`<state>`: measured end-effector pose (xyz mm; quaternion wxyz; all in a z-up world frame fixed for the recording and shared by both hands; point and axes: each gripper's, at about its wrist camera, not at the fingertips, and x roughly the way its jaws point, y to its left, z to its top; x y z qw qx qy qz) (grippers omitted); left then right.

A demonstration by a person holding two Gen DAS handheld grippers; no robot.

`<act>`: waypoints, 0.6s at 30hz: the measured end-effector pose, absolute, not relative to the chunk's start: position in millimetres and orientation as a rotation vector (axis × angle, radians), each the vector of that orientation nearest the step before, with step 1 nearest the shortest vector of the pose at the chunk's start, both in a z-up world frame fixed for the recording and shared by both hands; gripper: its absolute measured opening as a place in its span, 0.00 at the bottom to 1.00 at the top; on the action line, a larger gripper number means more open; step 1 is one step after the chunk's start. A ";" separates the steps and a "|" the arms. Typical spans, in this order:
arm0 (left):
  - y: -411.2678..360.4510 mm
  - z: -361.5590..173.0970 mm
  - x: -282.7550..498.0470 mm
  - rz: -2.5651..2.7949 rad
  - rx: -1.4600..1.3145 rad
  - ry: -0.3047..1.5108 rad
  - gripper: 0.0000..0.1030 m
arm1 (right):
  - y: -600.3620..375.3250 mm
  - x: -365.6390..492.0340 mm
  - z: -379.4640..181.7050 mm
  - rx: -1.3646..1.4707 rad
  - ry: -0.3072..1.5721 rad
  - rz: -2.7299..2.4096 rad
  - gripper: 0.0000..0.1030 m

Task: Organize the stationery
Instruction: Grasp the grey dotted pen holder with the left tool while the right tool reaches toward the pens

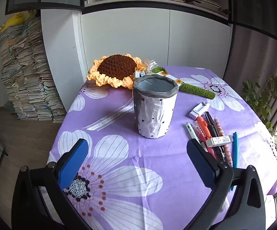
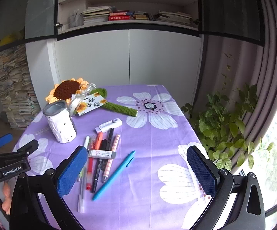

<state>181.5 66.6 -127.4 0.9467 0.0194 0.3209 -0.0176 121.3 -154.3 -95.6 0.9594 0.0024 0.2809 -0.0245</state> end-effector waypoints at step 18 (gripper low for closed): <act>44.8 -141.8 262.3 -0.042 0.056 0.668 0.84 | -187.0 191.1 -139.2 0.205 0.854 0.045 0.51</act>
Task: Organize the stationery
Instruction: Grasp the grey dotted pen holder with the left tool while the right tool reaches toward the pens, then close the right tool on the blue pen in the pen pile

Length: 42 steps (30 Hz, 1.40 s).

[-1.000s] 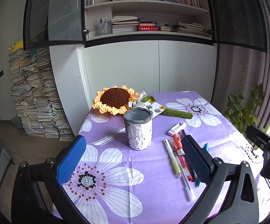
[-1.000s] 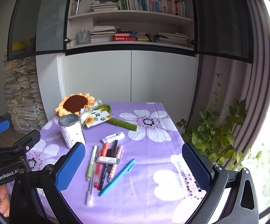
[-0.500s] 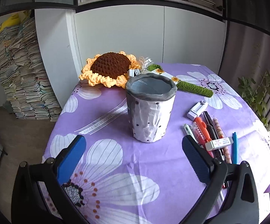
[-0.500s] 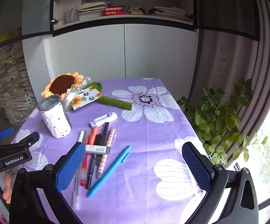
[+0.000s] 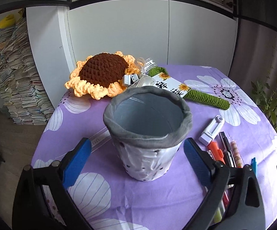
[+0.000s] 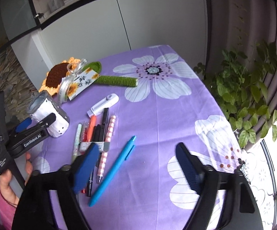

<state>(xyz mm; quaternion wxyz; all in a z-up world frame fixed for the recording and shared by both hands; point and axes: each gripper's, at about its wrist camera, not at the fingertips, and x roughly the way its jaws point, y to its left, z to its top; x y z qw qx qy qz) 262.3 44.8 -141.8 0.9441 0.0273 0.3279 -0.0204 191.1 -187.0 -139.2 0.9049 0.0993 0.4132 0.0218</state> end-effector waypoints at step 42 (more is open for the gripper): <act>57.8 -140.7 221.6 -0.384 0.072 0.603 0.68 | -160.1 220.8 -133.5 0.290 0.968 0.150 0.14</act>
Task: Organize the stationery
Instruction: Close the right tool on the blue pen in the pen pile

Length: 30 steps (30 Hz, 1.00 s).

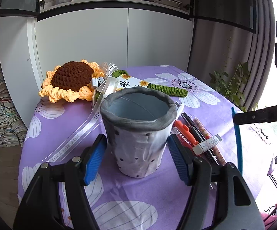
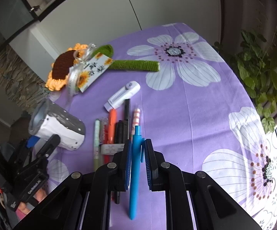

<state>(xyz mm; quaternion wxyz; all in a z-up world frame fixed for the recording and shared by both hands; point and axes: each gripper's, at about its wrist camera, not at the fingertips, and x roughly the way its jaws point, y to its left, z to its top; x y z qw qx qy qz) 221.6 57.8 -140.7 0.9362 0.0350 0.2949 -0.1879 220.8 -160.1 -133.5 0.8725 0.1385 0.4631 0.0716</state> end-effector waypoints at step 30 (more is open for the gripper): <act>57.8 -144.3 232.6 -0.408 0.010 0.585 0.67 | -149.4 257.1 -146.7 0.270 1.053 0.199 0.43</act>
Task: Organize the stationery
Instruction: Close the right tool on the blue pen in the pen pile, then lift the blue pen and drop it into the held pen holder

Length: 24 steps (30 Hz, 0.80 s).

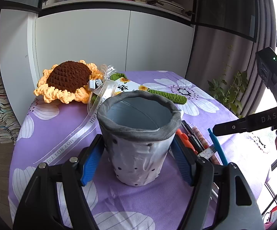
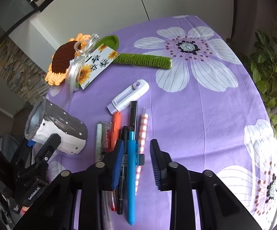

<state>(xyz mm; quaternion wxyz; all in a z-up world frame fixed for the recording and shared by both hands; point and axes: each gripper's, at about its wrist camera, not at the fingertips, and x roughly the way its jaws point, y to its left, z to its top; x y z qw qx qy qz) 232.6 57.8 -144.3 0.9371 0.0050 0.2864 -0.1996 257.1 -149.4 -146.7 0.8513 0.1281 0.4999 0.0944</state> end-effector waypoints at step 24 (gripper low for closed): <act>58.7 -145.0 234.2 -0.393 0.017 0.586 0.68 | -124.5 238.7 -87.1 0.172 0.878 0.281 0.14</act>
